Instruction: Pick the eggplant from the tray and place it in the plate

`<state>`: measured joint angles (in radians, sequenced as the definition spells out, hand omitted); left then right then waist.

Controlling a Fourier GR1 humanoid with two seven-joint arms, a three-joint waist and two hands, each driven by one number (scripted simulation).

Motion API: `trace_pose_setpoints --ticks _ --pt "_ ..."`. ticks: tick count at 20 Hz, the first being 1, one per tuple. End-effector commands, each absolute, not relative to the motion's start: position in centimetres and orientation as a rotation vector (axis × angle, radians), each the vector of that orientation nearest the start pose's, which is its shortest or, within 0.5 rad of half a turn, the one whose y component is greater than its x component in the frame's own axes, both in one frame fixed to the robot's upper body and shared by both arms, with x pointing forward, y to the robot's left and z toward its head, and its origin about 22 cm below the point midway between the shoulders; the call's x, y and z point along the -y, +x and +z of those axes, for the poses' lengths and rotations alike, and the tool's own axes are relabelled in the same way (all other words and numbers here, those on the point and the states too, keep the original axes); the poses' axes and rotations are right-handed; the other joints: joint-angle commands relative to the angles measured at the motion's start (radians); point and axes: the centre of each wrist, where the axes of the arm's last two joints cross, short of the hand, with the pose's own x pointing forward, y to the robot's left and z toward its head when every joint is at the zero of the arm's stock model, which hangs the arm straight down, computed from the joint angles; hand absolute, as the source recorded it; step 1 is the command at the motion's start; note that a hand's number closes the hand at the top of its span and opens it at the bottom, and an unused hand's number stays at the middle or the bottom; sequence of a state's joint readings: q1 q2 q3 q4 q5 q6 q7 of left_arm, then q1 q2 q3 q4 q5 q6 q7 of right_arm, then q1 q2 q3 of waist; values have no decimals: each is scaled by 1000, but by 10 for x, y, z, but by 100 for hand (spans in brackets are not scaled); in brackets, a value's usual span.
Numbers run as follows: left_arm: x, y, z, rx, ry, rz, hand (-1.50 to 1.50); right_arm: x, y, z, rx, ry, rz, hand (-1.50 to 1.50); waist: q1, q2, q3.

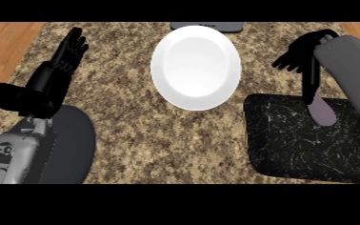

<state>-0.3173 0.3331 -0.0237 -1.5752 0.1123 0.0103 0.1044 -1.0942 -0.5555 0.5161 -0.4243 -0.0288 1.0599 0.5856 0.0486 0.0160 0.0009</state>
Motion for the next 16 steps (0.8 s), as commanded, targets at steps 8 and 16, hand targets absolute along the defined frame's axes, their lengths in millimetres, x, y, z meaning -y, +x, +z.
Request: trace_pose_setpoints --ticks 8,16 --pt "-285 307 111 1770 95 -251 0 302 442 103 18 -246 1396 -150 -7 -1 1" --pt "-274 297 100 1766 118 -254 0 298 439 82 1 -214 1423 -150 -21 -9 0"
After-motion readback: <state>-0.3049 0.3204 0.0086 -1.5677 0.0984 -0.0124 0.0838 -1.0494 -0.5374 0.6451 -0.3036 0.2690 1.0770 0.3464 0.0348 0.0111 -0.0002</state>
